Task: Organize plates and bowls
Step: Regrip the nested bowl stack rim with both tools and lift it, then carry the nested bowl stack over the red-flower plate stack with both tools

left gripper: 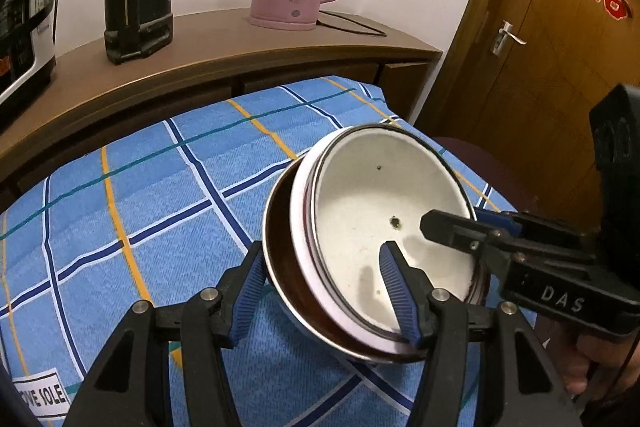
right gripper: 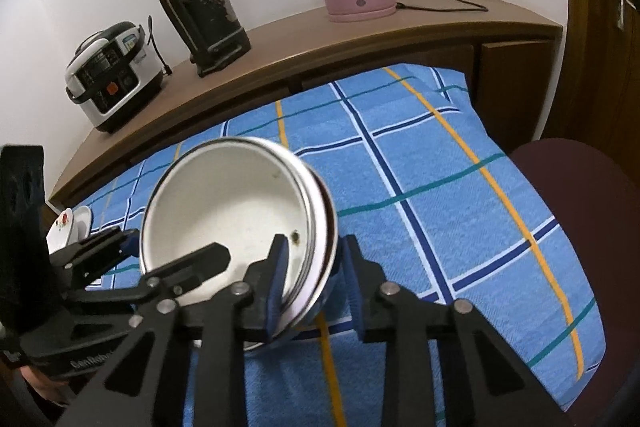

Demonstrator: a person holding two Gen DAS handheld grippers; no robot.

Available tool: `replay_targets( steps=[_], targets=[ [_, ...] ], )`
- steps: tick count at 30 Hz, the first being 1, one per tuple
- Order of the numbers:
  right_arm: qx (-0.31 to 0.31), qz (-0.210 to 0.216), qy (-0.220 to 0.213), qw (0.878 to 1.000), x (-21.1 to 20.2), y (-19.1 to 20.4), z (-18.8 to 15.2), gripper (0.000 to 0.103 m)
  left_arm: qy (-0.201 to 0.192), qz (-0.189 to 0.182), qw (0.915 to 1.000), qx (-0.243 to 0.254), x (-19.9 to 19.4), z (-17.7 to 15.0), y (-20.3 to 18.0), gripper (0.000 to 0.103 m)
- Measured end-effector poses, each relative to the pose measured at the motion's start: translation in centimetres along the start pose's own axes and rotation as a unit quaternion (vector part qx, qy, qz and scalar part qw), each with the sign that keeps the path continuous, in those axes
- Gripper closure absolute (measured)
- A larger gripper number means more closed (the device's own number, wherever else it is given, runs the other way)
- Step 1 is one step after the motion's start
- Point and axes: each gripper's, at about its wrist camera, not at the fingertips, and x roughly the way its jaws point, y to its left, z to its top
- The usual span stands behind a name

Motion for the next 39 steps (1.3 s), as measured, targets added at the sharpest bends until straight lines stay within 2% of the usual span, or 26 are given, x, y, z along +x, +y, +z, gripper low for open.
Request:
replay_targets(
  steps=[5,10,14,19,23,25,26,28,31,33,39],
  targets=[
    [-0.001,0.000,0.001,1.000,-0.1,0.0,-0.1,0.076,0.003,-0.005,0.9999,-0.015,-0.1,0.2,0.7,0.052],
    [0.014,0.013,0.004,1.000,-0.1,-0.3,0.0,0.075,0.015,-0.015,0.9992,-0.034,0.2,0.3,1.3,0.055],
    [0.012,0.015,0.005,1.000,-0.3,-0.3,-0.3,0.072,0.001,0.009,0.9999,-0.012,-0.3,0.2,0.5,0.055],
    [0.015,0.017,0.005,1.000,-0.9,-0.6,-0.5,0.074,0.022,-0.013,0.9993,-0.025,0.0,0.0,0.9,0.052],
    [0.019,0.018,0.003,1.000,-1.2,-0.6,-0.7,0.074,0.032,-0.016,0.9986,-0.039,0.0,-0.3,1.1,0.045],
    [0.007,0.008,0.001,1.000,-1.2,-0.3,-0.8,0.079,0.028,-0.017,0.9989,-0.032,-0.1,-0.4,0.8,0.045],
    [0.001,0.002,0.001,1.000,-1.1,0.0,-0.8,0.080,0.028,-0.025,0.9989,-0.028,-0.2,-0.4,0.5,0.051],
    [0.007,0.005,0.004,1.000,-1.0,0.0,-0.5,0.080,0.029,-0.015,0.9992,-0.023,-0.3,-0.5,0.2,0.052],
    [0.005,0.004,0.005,1.000,-1.1,0.2,-0.3,0.080,0.035,-0.024,0.9979,-0.049,-0.5,-0.5,1.1,0.059],
    [0.011,0.019,0.014,1.000,-1.0,0.2,0.0,0.081,0.041,-0.033,0.9960,-0.072,-0.7,-0.5,1.9,0.060],
    [0.008,0.035,0.031,0.999,-0.2,1.4,0.9,0.081,0.049,-0.014,0.9944,-0.093,-1.9,-1.5,2.5,0.062]
  ],
)
